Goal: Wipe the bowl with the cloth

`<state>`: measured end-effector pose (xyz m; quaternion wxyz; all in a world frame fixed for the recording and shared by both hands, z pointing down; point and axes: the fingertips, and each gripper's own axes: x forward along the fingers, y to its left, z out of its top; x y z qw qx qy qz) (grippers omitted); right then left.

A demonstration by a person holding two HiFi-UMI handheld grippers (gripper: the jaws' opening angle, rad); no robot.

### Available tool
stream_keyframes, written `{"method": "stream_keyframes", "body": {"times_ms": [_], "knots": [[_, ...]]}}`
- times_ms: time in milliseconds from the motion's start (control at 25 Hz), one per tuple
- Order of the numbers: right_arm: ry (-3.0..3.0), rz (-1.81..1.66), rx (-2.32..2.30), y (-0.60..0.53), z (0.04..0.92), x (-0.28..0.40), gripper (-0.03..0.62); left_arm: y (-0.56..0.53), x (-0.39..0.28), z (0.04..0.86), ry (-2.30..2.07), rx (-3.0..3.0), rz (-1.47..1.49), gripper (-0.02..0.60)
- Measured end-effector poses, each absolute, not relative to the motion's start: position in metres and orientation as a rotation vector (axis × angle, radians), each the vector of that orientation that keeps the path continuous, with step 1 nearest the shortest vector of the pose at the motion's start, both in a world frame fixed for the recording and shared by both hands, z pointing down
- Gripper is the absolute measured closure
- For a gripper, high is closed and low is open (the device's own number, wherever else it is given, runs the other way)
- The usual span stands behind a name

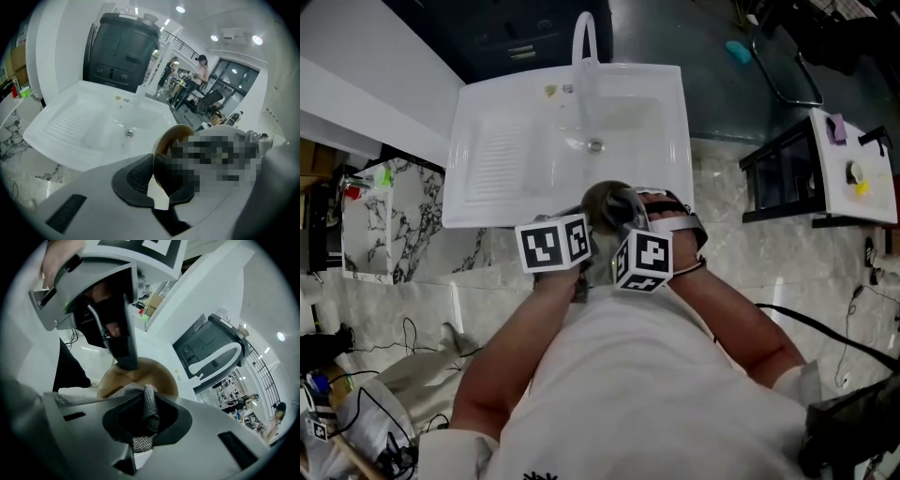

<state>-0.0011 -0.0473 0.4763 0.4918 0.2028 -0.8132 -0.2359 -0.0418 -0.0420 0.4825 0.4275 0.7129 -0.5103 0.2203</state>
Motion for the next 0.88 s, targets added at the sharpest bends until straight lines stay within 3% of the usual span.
{"method": "stream_keyframes", "body": {"times_ms": [520, 880], "knots": [[-2.024, -0.443, 0.363, -0.019, 0.493, -0.008, 0.562, -0.045, -0.036, 0.485, -1.253, 1.795, 0.561, 0.561], [-2.074, -0.582, 0.477, -0.043, 0.455, -0.025, 0.562, -0.039, -0.033, 0.488, -1.219, 1.812, 0.596, 0.561]]}}
